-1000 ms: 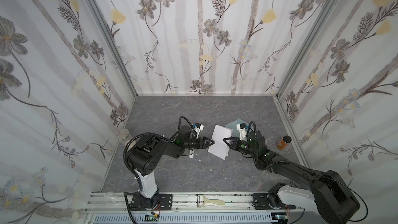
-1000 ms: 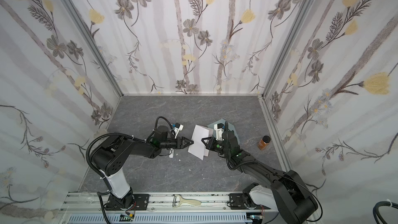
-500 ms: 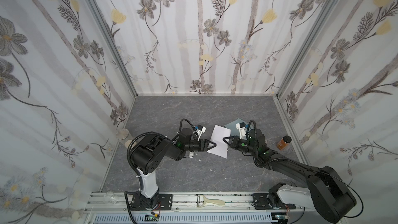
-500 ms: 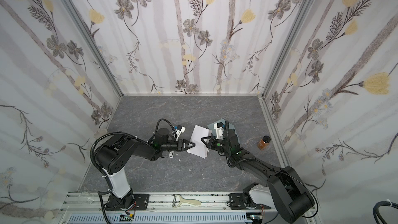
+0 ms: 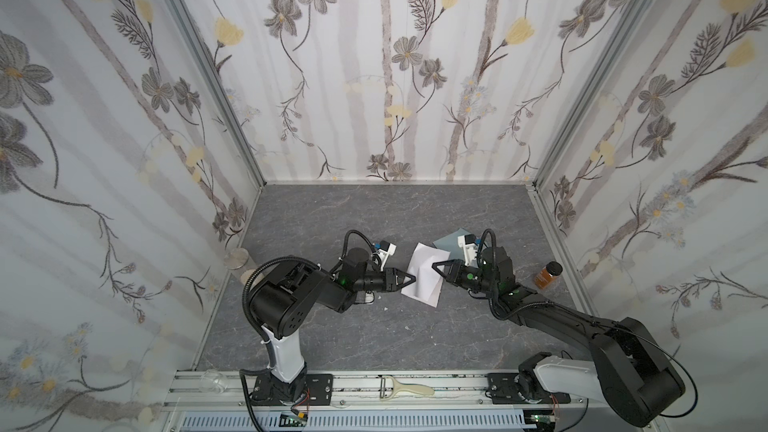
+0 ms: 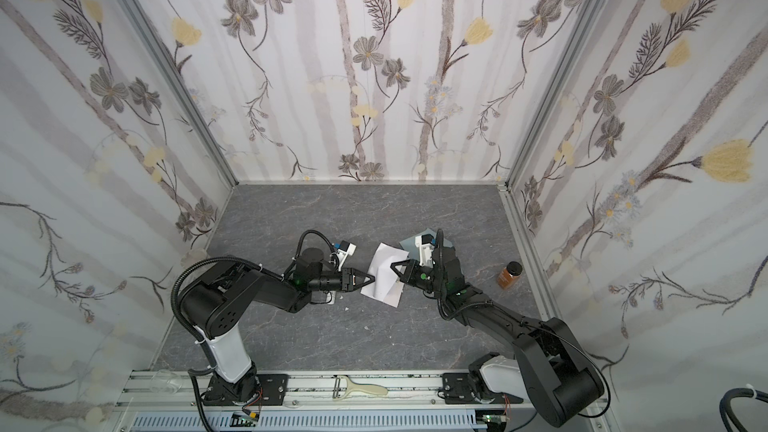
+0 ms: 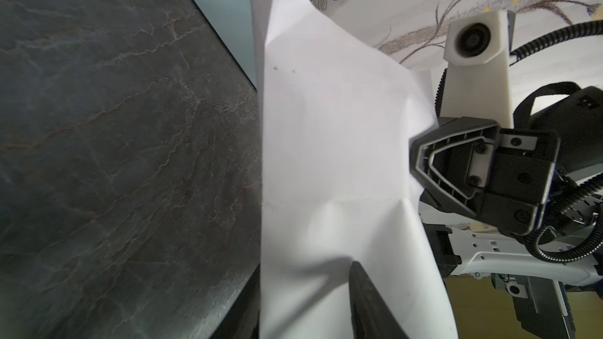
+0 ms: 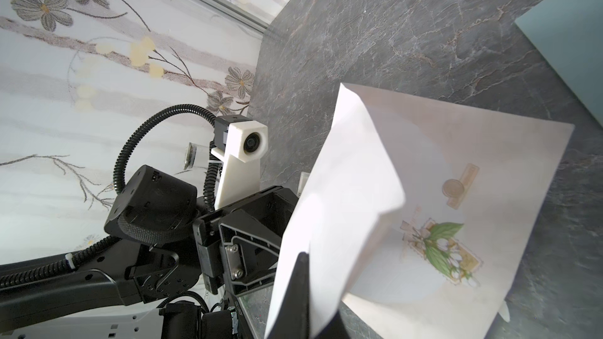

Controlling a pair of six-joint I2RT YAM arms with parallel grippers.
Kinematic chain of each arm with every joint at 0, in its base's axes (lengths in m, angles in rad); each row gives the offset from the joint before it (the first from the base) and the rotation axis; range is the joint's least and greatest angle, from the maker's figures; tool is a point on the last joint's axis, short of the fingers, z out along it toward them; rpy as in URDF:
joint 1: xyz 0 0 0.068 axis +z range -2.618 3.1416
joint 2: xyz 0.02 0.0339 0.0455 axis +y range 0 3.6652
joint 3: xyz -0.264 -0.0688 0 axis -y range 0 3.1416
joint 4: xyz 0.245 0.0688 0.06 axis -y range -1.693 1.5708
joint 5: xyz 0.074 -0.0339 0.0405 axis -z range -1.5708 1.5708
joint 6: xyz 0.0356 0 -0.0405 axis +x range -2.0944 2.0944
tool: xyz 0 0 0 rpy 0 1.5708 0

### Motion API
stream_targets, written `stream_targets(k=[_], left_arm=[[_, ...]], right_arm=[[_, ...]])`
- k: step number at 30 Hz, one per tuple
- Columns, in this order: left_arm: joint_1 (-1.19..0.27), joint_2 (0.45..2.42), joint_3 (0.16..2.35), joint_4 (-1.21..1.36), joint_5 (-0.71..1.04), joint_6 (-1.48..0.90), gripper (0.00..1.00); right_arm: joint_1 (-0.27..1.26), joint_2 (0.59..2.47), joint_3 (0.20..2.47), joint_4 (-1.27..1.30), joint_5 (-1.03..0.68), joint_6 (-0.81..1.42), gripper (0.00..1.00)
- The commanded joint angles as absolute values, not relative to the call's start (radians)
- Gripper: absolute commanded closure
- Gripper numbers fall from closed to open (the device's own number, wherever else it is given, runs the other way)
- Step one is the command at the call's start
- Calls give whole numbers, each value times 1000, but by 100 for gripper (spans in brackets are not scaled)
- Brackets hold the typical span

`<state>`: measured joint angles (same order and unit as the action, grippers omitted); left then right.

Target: Place the letter into the envelope and seal it

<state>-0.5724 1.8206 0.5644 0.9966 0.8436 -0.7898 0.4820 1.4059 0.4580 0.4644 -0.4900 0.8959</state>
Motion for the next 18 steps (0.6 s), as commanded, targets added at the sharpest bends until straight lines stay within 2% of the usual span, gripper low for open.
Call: stream_targets(k=[1, 7, 12, 18], left_arm=[[-569, 1814, 560, 1050, 867, -799, 61], [-563, 1809, 555, 1053, 867, -799, 65], [-560, 1807, 555, 1055, 870, -799, 68], [-560, 1820, 555, 1054, 873, -801, 66]], right_arm=[[482, 1397, 464, 473, -479, 872, 88], [477, 1369, 464, 417, -441, 837, 70], [475, 1364, 466, 394, -425, 821, 68], [475, 1389, 461, 416, -434, 826, 70]])
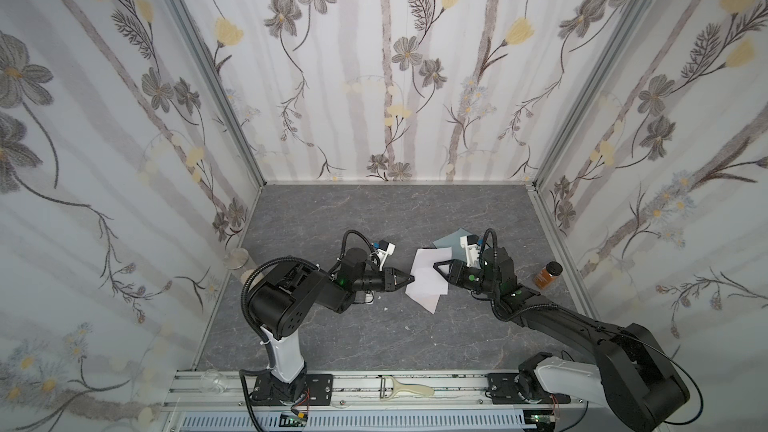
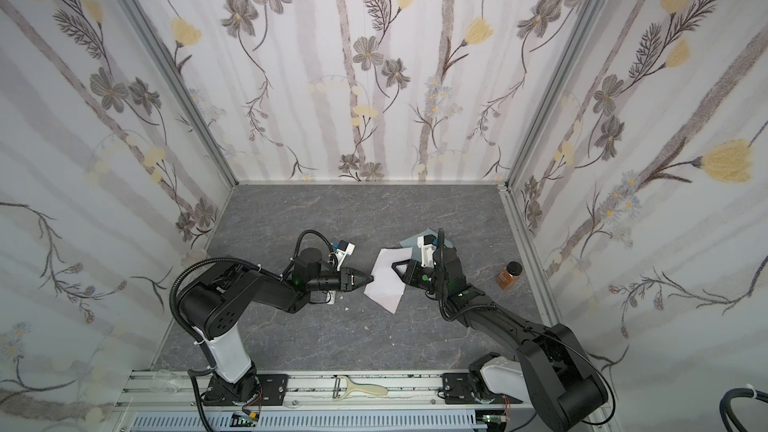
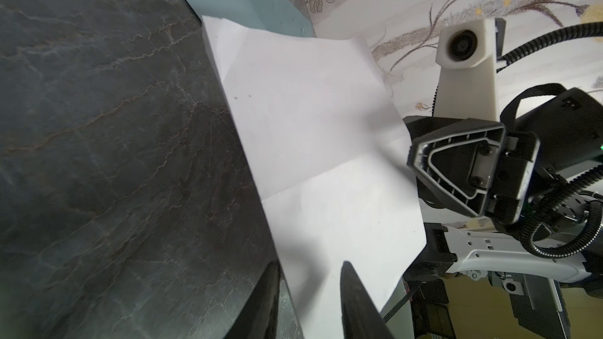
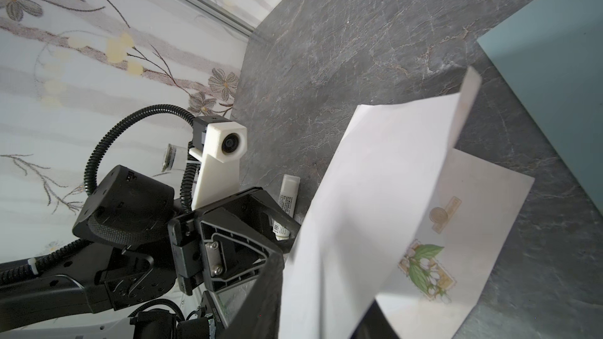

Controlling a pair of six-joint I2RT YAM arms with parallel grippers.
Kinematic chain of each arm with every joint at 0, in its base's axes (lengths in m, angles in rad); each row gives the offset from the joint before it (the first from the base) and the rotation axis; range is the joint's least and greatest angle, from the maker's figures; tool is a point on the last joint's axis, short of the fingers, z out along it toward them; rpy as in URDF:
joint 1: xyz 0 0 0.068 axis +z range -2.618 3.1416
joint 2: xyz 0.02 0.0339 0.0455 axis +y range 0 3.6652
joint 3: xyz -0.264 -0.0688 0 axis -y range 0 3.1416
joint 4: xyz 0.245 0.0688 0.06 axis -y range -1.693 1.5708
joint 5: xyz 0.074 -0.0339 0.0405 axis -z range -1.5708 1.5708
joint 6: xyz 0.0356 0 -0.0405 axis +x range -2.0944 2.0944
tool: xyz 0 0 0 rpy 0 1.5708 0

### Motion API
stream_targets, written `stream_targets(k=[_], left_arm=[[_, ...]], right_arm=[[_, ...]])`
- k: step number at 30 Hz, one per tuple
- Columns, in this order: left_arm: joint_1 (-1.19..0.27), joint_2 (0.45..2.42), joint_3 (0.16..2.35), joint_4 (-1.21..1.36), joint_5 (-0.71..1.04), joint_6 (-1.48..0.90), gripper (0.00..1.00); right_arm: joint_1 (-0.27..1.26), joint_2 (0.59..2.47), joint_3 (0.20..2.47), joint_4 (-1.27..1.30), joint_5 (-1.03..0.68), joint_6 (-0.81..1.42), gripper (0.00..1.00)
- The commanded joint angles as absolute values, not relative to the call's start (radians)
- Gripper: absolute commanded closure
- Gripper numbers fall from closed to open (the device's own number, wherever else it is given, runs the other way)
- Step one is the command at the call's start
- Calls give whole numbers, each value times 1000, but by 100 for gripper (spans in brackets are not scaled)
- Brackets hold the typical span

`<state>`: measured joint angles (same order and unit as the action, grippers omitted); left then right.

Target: Place the letter into the envelope and seal it

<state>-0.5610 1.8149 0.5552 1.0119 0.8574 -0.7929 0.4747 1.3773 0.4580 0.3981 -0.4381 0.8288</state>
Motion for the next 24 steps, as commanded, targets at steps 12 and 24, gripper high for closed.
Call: stream_targets(k=[12, 24], left_arm=[[-568, 1875, 561, 1071, 886, -814, 54], [-571, 1932, 545, 1147, 858, -872, 44]], right_arm=[[475, 1439, 453, 454, -449, 832, 97], [475, 1436, 439, 510, -483, 869, 100]])
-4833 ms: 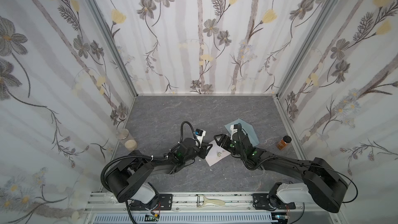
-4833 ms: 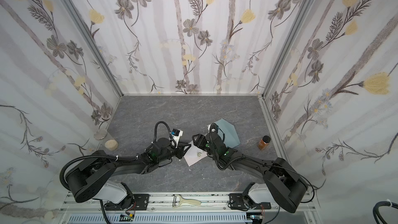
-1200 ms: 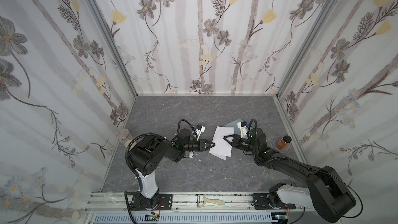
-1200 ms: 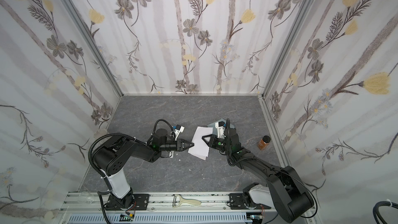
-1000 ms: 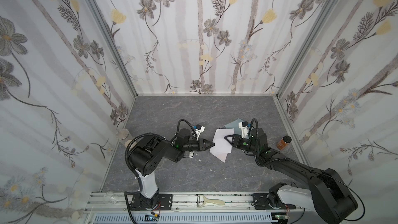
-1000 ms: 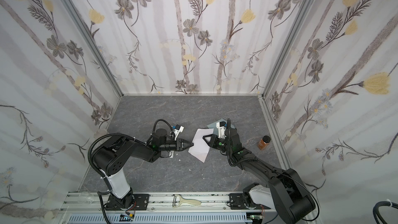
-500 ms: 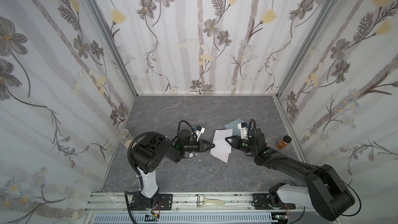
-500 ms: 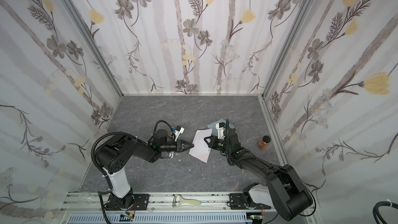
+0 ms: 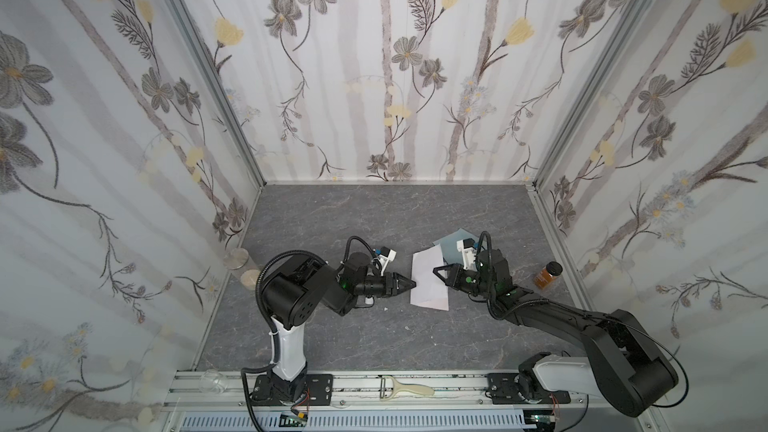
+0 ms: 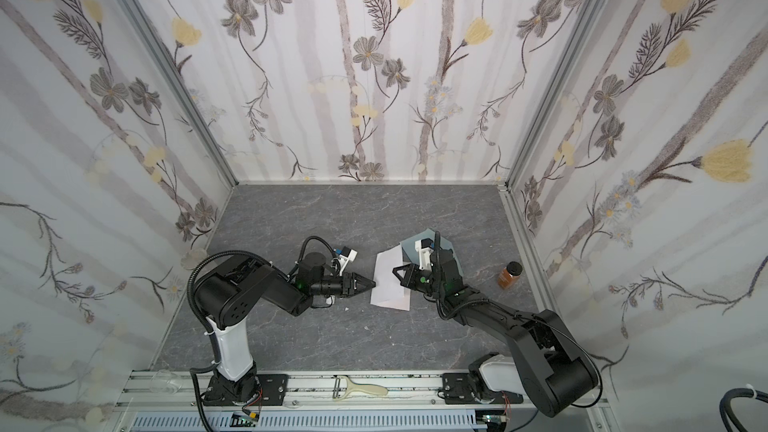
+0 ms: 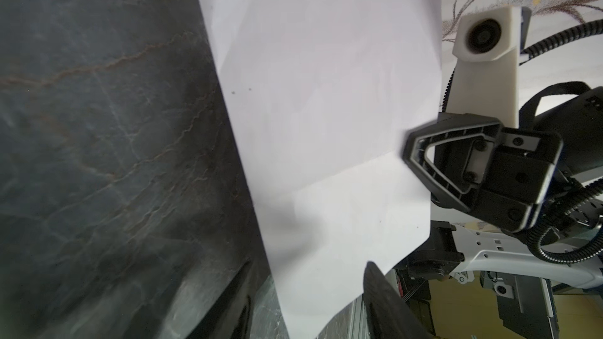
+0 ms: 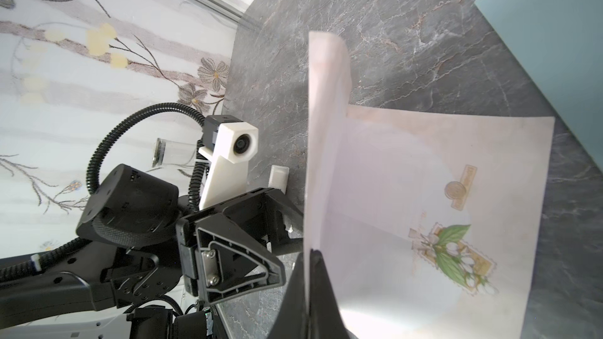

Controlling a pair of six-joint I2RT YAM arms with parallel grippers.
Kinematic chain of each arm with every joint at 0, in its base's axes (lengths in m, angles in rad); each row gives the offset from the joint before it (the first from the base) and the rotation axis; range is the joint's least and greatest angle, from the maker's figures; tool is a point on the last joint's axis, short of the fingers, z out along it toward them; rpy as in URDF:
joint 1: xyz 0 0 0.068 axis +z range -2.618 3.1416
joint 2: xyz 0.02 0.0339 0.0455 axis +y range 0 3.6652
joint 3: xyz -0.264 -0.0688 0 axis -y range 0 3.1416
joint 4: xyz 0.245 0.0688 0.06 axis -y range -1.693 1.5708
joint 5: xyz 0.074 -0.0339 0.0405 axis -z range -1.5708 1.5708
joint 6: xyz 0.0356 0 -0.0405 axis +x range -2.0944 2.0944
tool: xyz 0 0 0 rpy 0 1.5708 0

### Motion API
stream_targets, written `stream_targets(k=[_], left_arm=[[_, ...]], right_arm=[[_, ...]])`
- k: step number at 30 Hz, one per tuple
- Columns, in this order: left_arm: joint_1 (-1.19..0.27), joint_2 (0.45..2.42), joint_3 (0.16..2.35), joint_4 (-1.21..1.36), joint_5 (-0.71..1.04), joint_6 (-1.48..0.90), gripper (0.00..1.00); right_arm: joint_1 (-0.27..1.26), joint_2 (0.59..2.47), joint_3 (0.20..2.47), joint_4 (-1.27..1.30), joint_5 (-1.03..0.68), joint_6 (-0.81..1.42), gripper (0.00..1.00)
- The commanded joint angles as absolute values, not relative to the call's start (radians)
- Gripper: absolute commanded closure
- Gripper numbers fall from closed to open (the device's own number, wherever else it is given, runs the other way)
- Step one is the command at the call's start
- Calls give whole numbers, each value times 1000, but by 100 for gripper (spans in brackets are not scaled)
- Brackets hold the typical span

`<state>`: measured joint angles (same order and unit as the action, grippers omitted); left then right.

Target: Place the letter into the envelope and seal it

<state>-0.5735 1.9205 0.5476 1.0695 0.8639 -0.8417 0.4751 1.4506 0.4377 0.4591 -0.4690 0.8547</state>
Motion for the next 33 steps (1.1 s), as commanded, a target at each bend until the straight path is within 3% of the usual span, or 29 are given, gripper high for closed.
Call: stream_targets(k=[1, 6, 11, 13, 18, 20, 28, 30, 33], left_arm=[[-572, 1937, 543, 1164, 859, -883, 43], [-576, 1982, 523, 1355, 887, -998, 39], [-581, 2135, 502, 1815, 917, -1294, 38], [-599, 2143, 505, 1816, 913, -1272, 43], [-609, 2136, 489, 1816, 894, -1264, 45], [-609, 2141, 499, 1816, 909, -1273, 50], [-609, 2126, 503, 1814, 899, -1263, 89], [-609, 2114, 497, 1804, 882, -1244, 100], [-610, 2062, 490, 1696, 850, -1162, 100]], right_arm=[[475, 1425, 440, 506, -483, 871, 100], [476, 1412, 437, 513, -486, 880, 100], [477, 1447, 422, 569, -493, 904, 100], [477, 1458, 416, 592, -494, 914, 100], [478, 1459, 416, 594, -485, 915, 100], [479, 1457, 419, 586, -481, 911, 100], [486, 1439, 419, 575, -468, 909, 100], [486, 1429, 420, 563, -462, 904, 91], [485, 1409, 420, 544, -448, 892, 71]])
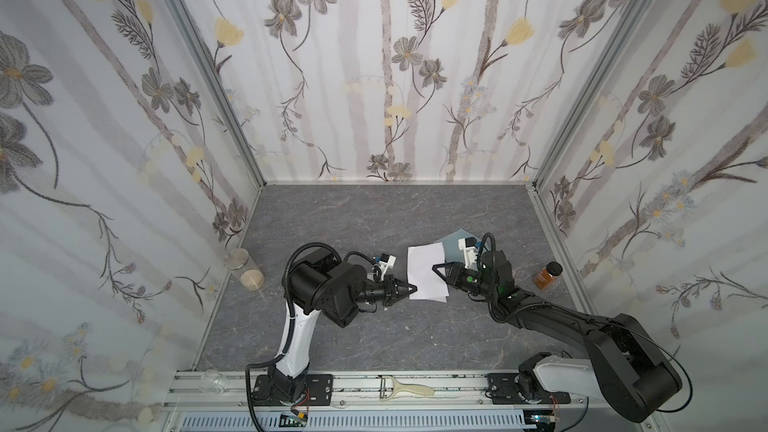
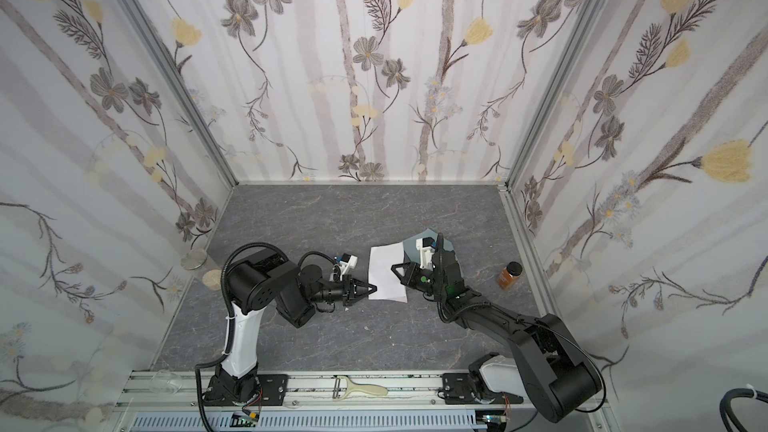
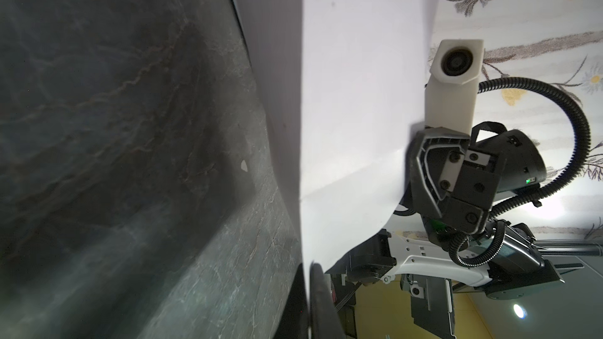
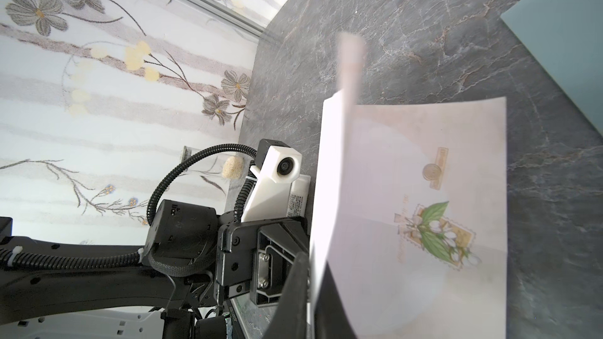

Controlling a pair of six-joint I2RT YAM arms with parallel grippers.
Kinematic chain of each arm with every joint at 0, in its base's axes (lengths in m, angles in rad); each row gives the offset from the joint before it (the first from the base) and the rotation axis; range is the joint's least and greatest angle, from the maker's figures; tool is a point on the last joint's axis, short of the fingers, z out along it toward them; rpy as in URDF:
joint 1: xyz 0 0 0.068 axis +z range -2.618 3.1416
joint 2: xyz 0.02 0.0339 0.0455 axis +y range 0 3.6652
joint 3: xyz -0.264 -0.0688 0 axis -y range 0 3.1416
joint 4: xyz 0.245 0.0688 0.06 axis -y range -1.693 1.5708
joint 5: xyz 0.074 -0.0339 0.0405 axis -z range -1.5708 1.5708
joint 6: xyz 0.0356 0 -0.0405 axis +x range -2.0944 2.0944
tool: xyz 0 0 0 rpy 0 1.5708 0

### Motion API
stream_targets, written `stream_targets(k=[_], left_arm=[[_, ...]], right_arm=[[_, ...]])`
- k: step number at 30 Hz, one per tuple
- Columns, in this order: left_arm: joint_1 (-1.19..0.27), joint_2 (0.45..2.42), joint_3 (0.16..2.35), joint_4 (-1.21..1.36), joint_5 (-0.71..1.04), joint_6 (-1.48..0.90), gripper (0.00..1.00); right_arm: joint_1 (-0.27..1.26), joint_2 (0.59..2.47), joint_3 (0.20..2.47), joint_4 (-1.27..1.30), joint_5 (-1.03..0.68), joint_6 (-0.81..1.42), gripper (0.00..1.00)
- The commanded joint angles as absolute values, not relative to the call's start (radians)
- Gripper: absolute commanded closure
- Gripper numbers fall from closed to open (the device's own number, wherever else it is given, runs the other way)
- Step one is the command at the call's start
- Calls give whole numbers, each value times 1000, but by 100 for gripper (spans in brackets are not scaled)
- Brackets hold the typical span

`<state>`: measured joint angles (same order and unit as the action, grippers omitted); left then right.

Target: Place the letter into the envelope and seal it

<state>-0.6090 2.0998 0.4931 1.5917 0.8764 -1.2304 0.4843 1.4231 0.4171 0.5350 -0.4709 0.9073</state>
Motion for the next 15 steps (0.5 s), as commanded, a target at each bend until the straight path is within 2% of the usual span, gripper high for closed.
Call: stream_targets(k=[1, 4, 8, 12, 15], left_arm=[[-610, 2037, 485, 1651, 836, -1129, 100], [-610, 1949, 504, 1449, 821, -1012, 100], [-612, 1841, 554, 1171, 794, -847, 100], [-623, 1748, 637, 810, 739, -635, 100], [-624, 1698, 679, 644, 705, -538, 100]], right_arm=[[485, 1403, 420, 539, -445, 888, 68], [485, 1381, 426, 505, -428, 873, 52], [478, 1341, 440, 432, -396, 838, 42], [457, 1292, 447, 354, -366, 796, 37], [428, 1246, 447, 297, -354, 767, 34]])
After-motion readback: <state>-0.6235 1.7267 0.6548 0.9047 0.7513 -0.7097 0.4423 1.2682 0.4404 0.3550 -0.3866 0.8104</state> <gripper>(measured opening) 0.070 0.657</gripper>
